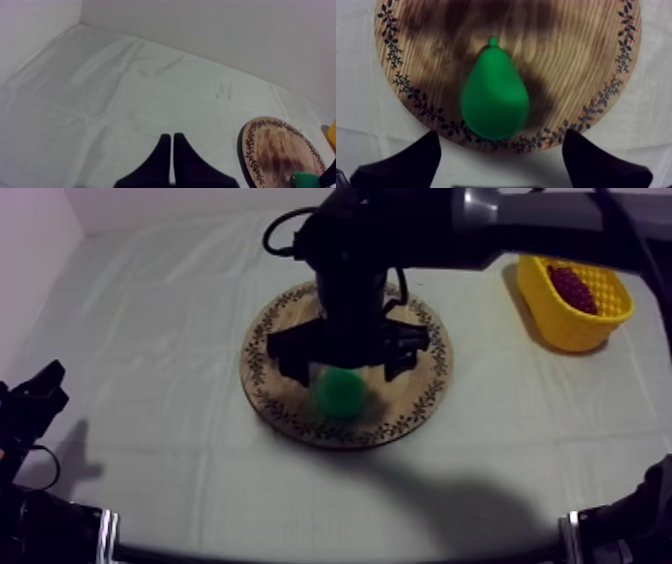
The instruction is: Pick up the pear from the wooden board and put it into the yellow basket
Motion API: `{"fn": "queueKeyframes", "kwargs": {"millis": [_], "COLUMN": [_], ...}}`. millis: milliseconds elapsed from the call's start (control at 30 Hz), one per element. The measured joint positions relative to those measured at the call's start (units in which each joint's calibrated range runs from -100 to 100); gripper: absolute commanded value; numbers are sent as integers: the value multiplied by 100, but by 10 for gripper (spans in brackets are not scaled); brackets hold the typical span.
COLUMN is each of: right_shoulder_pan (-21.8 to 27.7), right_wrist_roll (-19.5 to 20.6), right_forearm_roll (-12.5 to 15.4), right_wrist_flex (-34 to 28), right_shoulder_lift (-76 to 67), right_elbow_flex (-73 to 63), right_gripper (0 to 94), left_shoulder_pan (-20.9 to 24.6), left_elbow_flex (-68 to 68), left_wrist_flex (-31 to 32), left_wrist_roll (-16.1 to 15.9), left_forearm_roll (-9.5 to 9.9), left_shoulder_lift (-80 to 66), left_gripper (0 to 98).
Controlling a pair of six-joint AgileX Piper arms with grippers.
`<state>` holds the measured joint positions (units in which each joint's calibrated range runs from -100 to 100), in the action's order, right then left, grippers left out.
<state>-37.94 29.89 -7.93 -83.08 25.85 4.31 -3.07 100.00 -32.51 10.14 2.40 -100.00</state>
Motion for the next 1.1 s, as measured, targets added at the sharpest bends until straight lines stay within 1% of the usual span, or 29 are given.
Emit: {"fn": "queueKeyframes", "kwargs": {"millis": [100, 200, 400, 600, 667, 833, 967, 1100], "right_shoulder_pan": [-16, -28, 7, 114, 155, 211, 201, 149], "right_wrist_roll": [-48, -88, -92, -110, -113, -158, -181, -217], "right_forearm_roll": [65, 121, 123, 106, 100, 87, 81, 62], "right_wrist_flex": [115, 308, 386, 434, 441, 514, 568, 627], "right_shoulder_lift": [166, 335, 755, 1137, 1214, 1273, 1249, 1111], "right_elbow_flex": [7, 7, -82, -230, -274, -358, -309, -168], "right_gripper": [896, 863, 827, 757, 700, 468, 398, 376], "left_shoulder_pan": [0, 0, 0, 0, 0, 0, 0, 0], "left_elbow_flex": [0, 0, 0, 0, 0, 0, 0, 0], "left_wrist_flex": [0, 0, 0, 0, 0, 0, 0, 0], "left_wrist_roll": [0, 0, 0, 0, 0, 0, 0, 0], "left_forearm_roll": [0, 0, 0, 0, 0, 0, 0, 0], "left_shoulder_lift": [0, 0, 0, 0, 0, 0, 0, 0], "left_gripper": [1, 1, 1, 1, 1, 1, 1, 1]}}
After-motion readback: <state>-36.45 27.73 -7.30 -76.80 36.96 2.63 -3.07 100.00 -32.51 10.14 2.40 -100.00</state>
